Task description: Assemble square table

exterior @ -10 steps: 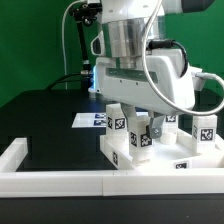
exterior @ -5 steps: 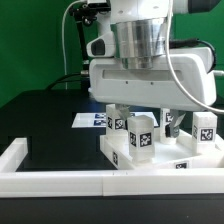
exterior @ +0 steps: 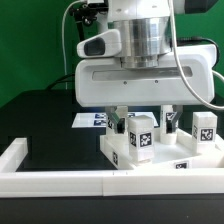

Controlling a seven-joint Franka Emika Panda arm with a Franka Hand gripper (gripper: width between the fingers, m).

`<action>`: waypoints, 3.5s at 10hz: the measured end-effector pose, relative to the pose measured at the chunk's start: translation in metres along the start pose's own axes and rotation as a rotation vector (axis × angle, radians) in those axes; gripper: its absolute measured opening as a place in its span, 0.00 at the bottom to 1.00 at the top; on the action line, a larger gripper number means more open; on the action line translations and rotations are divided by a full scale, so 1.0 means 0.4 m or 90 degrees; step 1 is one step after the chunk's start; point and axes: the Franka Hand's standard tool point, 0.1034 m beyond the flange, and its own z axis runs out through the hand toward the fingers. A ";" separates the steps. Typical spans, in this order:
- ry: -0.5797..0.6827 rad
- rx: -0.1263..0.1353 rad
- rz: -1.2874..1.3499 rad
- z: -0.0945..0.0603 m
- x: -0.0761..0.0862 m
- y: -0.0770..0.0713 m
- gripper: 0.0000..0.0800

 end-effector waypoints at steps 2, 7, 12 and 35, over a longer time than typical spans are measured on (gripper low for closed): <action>0.002 -0.001 -0.085 -0.006 0.007 0.003 0.81; 0.009 -0.003 -0.196 -0.008 0.014 0.012 0.67; 0.009 -0.001 -0.169 -0.007 0.014 0.012 0.36; 0.022 -0.009 0.157 -0.003 0.013 0.007 0.81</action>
Offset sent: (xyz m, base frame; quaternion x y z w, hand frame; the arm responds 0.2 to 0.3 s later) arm 0.0019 -0.0027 0.0079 -0.0104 0.0189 -0.1425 0.9896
